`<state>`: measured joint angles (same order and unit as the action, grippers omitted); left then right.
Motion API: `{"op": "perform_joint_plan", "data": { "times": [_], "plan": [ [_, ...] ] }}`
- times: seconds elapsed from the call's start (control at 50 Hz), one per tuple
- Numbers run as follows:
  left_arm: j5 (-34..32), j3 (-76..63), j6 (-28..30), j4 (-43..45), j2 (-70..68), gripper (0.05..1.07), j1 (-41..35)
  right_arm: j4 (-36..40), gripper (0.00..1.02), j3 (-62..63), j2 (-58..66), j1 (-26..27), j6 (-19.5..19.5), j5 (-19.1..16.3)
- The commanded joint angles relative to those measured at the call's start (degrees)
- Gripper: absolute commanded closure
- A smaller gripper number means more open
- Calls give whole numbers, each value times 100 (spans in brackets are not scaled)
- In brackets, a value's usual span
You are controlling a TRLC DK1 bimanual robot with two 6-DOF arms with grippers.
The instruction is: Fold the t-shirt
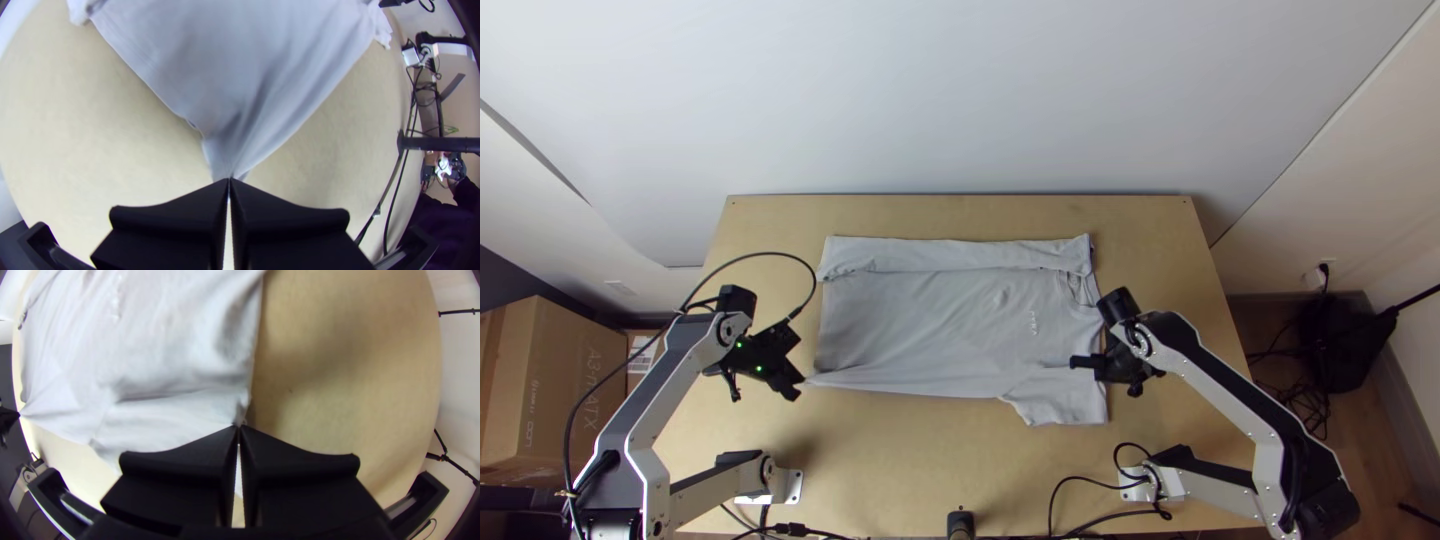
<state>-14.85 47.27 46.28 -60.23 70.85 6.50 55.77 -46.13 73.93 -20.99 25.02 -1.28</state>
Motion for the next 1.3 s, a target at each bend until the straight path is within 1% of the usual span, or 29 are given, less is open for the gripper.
{"op": "perform_joint_plan", "data": {
  "times": [0.0, 0.08, 0.22, 0.38, 0.62, 0.88, 1.06, 1.28],
  "plan": [
    [-167, 441, -199, 125, -80, 104, 0, 39, 100, -511, -72, -45, -23, 66],
    [-194, 635, -251, 169, 69, 104, 18, 39, 100, -722, 42, -10, -5, 75],
    [-185, 846, -242, 310, 324, 104, 70, 31, 100, -1021, 262, 210, -23, 101],
    [-185, 1250, -286, 442, 632, 104, 79, -57, 100, -1337, 464, 368, -32, 251],
    [-194, 2050, -480, 670, 1186, 104, -17, -145, 100, -1873, 886, 456, -41, 330],
    [-194, 3043, -656, 679, 1933, 104, -193, -180, 100, -2533, 1457, 473, -58, 383],
    [-185, 3579, -673, 670, 2390, 104, -264, -303, 100, -3042, 1879, 544, -49, 444],
    [-185, 4177, -691, 661, 2882, 104, -299, -541, 100, -3772, 2477, 799, -76, 488]
  ]
}}
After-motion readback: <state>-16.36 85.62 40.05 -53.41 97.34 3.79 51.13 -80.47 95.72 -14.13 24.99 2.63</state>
